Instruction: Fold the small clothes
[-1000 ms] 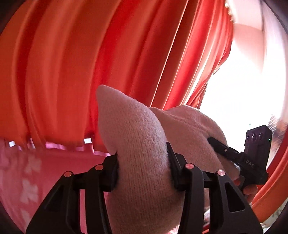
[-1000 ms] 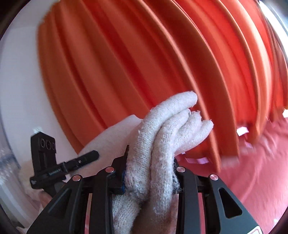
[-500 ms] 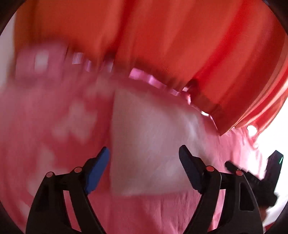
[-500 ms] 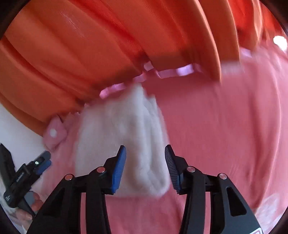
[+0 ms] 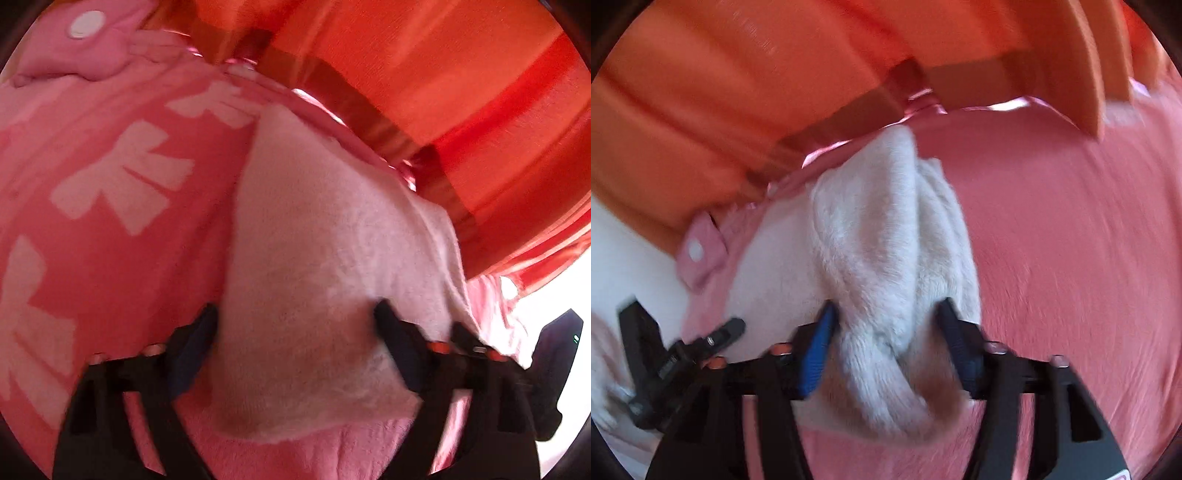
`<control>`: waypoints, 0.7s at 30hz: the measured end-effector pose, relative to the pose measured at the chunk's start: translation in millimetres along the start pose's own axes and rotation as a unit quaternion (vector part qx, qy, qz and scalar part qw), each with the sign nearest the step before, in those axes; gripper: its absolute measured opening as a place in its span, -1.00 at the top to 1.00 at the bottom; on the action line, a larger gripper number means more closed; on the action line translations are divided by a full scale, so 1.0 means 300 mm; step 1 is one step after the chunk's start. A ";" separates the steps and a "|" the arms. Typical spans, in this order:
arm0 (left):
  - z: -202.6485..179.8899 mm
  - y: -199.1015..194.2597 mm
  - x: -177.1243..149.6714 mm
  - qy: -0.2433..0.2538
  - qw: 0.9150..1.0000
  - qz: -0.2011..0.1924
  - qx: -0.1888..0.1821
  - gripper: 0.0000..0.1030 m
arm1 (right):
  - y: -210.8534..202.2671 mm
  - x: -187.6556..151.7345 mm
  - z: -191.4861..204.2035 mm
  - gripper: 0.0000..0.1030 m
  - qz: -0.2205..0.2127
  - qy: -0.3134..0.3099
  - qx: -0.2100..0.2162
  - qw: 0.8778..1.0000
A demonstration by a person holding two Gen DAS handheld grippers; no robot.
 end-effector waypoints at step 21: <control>-0.187 -0.135 -0.008 0.132 0.989 -0.062 0.035 0.20 | -0.241 0.000 0.063 0.55 -0.129 -0.016 -0.040 0.991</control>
Point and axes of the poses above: each gripper's, at about its wrist camera, not at the fingertips, and y roughly the way its jaws point, z to its left, x to its top, the point moved 3 cm from there along y, roughly the way its jaws point, and after that the axes turned 12 degrees about -x, right-handed, at the moved point
